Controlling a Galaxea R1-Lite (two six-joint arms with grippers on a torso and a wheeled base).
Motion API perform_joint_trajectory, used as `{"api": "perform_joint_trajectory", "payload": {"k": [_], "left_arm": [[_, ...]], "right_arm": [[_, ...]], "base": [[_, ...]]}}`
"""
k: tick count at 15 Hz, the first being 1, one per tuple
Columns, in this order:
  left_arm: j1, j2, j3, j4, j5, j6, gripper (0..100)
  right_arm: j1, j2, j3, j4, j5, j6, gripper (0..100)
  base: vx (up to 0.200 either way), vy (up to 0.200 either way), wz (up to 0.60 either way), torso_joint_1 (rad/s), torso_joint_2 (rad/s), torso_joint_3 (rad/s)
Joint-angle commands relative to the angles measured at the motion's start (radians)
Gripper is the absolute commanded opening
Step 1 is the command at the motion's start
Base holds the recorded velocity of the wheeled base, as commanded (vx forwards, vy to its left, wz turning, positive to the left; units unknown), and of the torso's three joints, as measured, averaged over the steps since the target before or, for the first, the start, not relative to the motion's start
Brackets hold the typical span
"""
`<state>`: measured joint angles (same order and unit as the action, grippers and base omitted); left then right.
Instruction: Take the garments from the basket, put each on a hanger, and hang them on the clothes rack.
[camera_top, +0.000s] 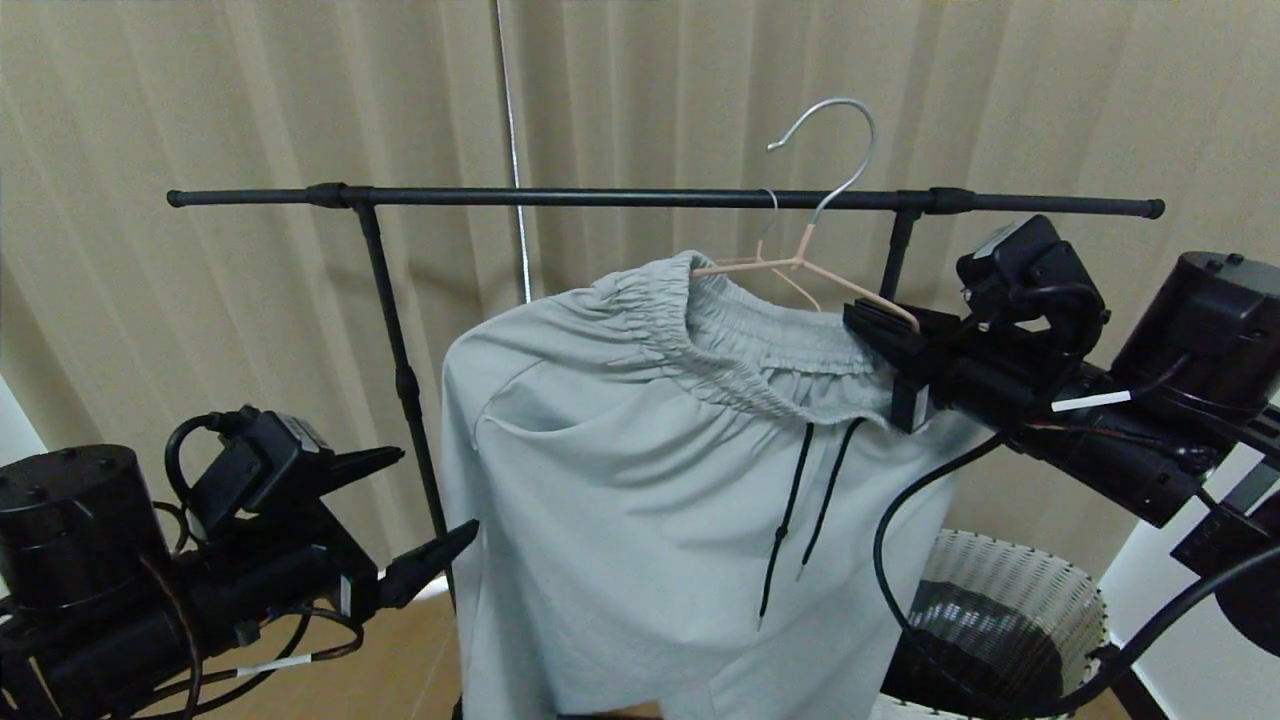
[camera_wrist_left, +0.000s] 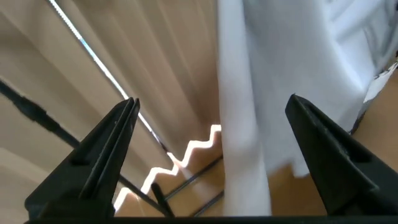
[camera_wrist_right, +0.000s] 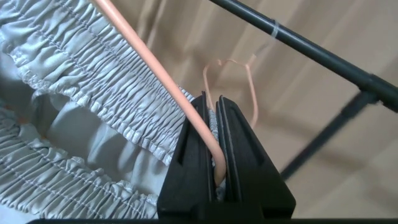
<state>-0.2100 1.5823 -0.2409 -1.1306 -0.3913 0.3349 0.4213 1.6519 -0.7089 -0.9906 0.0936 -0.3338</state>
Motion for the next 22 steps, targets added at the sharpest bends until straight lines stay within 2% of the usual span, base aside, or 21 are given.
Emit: {"api": "perform_joint_trajectory", "payload": {"k": [1,4,6,9,13,14,16,19,22], "left_arm": [[-0.005,0.025,-0.018,0.000,0.000,0.000,0],[0.004,0.025,0.000,-0.003,0.002,0.013,0],[0.044,0.016,0.043,-0.037,0.000,0.016,0],[0.092,0.018,0.141,-0.198,-0.001,0.015,0],[0.092,0.016,0.158,-0.207,-0.001,0.012,0],[0.092,0.018,0.160,-0.207,-0.001,0.012,100],[0.092,0.015,0.160,-0.209,-0.001,0.012,100],[0.093,-0.019,0.175,-0.212,-0.001,0.010,100],[0.093,-0.110,0.201,-0.207,0.002,-0.002,100]], "right_arm": [[0.014,-0.001,-0.003,0.000,0.000,-0.001,0],[0.014,0.005,-0.009,0.001,-0.005,-0.002,0],[0.008,0.003,-0.006,0.001,-0.011,-0.004,0],[-0.033,0.002,-0.004,0.007,-0.012,-0.004,0],[-0.039,-0.003,-0.001,0.007,-0.014,-0.004,0],[-0.039,0.000,-0.007,0.009,-0.014,-0.005,0],[-0.039,-0.001,-0.007,0.020,-0.017,-0.005,0],[-0.055,-0.027,-0.014,0.102,-0.025,-0.005,0],[-0.058,-0.050,-0.009,0.156,-0.074,-0.007,0]], "base": [[0.000,0.000,0.00,0.000,0.00,0.000],[0.000,0.000,0.00,0.000,0.00,0.000],[0.000,0.000,0.00,0.000,0.00,0.000],[0.000,0.000,0.00,0.000,0.00,0.000],[0.000,0.000,0.00,0.000,0.00,0.000],[0.000,0.000,0.00,0.000,0.00,0.000],[0.000,0.000,0.00,0.000,0.00,0.000],[0.000,0.000,0.00,0.000,0.00,0.000],[0.000,0.000,0.00,0.000,0.00,0.000]]}}
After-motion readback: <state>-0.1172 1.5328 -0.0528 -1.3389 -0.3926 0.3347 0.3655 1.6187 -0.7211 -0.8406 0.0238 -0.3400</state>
